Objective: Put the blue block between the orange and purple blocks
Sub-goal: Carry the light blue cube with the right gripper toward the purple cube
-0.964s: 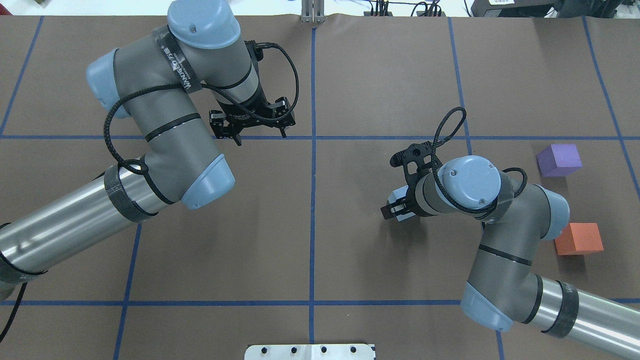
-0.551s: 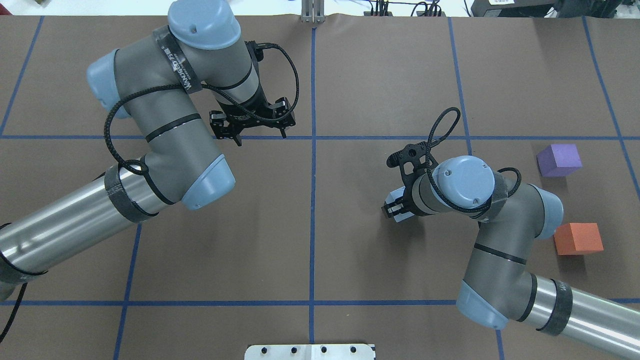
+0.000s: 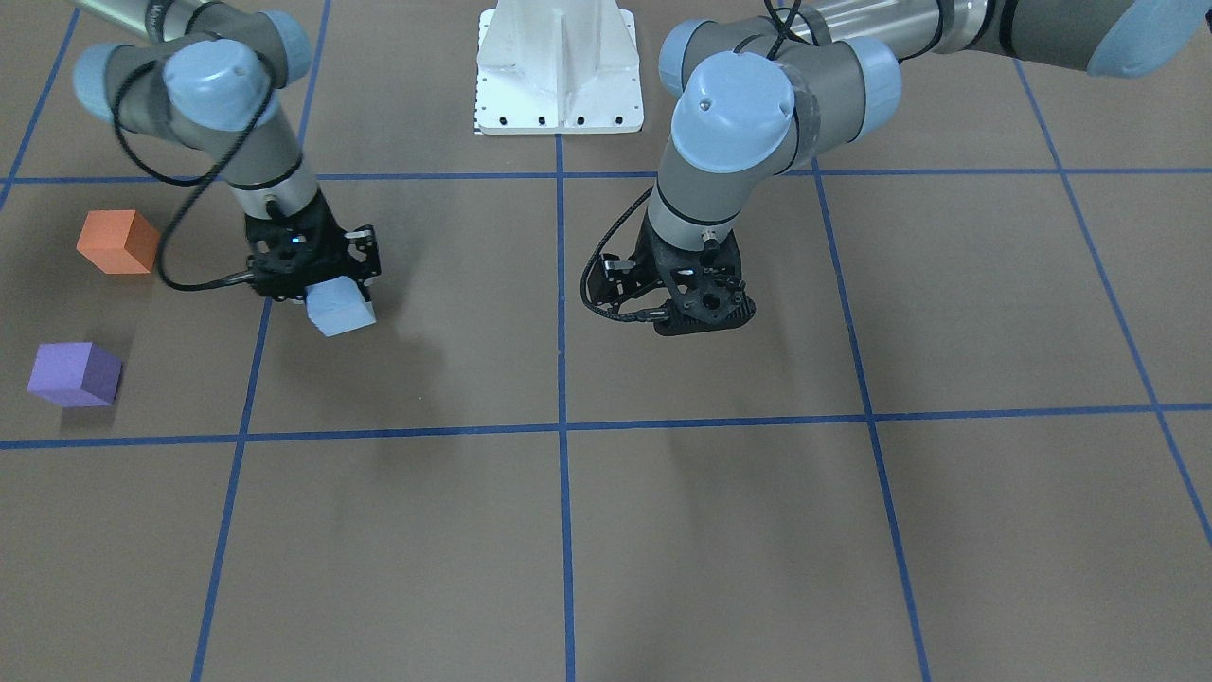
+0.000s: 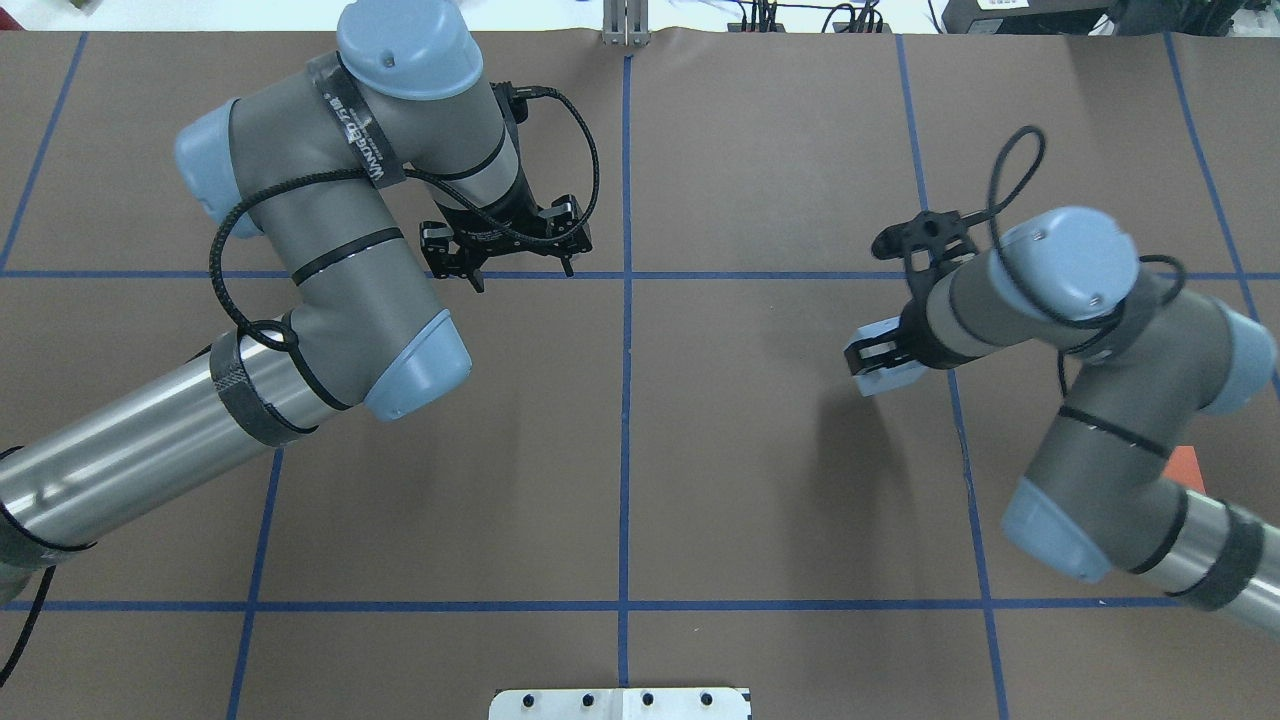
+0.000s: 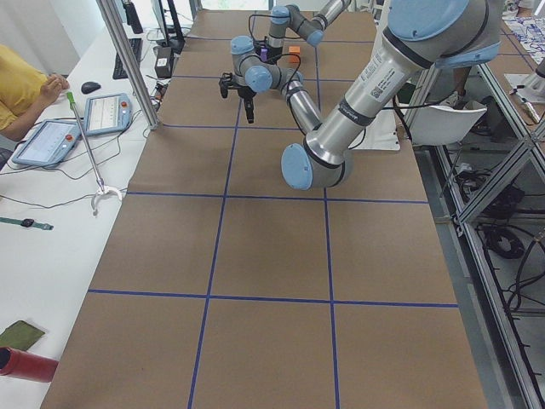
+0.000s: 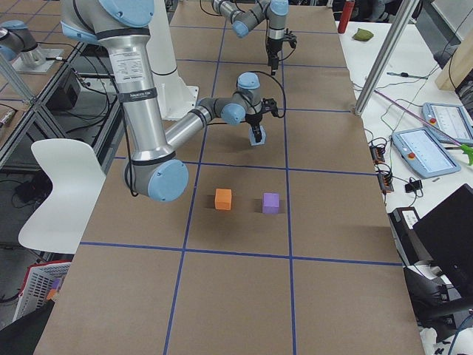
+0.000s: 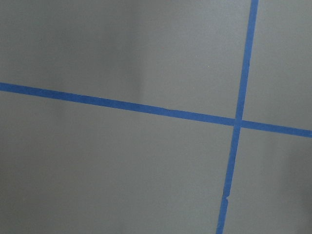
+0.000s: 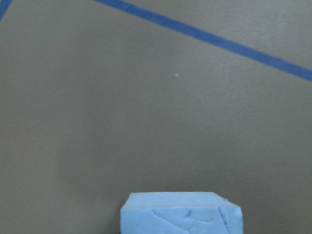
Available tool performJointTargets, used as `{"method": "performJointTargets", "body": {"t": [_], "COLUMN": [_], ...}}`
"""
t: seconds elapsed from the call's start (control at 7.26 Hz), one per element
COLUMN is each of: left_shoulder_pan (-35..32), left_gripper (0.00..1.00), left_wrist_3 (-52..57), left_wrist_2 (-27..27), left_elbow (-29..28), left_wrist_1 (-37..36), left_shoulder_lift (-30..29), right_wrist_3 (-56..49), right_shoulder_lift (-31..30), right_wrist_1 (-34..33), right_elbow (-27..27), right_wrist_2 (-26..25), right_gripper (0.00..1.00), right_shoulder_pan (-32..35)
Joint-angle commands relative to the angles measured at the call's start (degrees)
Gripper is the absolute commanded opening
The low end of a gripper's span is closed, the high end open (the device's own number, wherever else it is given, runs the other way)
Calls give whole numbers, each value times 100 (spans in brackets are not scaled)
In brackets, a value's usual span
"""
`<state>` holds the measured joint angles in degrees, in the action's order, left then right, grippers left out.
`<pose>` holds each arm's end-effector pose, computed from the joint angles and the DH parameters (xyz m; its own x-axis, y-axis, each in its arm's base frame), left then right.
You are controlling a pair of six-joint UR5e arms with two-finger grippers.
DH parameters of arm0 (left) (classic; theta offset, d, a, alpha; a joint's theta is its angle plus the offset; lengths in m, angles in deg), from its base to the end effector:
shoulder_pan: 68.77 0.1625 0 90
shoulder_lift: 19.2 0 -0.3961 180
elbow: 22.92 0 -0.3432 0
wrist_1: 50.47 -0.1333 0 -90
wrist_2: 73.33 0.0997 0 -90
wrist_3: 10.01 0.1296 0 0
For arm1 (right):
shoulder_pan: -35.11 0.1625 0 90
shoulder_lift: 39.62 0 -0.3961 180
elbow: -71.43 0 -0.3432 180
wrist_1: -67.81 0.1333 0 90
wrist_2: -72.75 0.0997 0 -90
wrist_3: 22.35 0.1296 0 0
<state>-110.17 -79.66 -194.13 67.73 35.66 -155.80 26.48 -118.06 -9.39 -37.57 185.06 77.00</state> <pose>0.4581 -0.4931 0.1951 0.6170 -0.1457 -0.7734 0.0957 0.9893 -0.1101 -0.3382 -0.4163 0.3948 0.6863 -0.2025 0.6985 0.0374 0.9690 0.2442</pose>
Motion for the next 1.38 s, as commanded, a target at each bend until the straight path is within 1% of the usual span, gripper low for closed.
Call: {"method": "performJointTargets", "body": {"t": [0.0,0.14,0.28,0.41,0.55,0.69,0.96,1.24], "left_shoulder_pan": [10,10,10,18,18,18,27,18], "left_gripper": [100,100,100,100,100,100,100,100], "left_wrist_3": [-31,-48,-179,-207,-320,-338,-409,-409], "left_wrist_2": [30,39,48,48,57,57,57,57], "left_elbow": [5,14,57,101,128,137,137,137], "left_wrist_1": [-9,-9,-18,-44,-44,-44,-44,-44], "left_shoulder_lift": [-42,-43,-60,-78,-78,-87,-95,-95], "right_wrist_3": [39,65,65,178,397,399,417,382], "right_shoulder_lift": [-1343,-1871,-2181,-2315,-2299,-2281,-2228,-2219], "right_wrist_1": [46,448,1087,1746,2179,2296,2306,2324], "right_elbow": [-341,-254,104,473,807,976,969,969], "right_wrist_2": [914,837,749,757,783,792,801,783], "right_gripper": [0,0,0,0,0,0,0,0], "right_shoulder_pan": [1397,1514,1576,1577,1560,1551,1551,1359]}}
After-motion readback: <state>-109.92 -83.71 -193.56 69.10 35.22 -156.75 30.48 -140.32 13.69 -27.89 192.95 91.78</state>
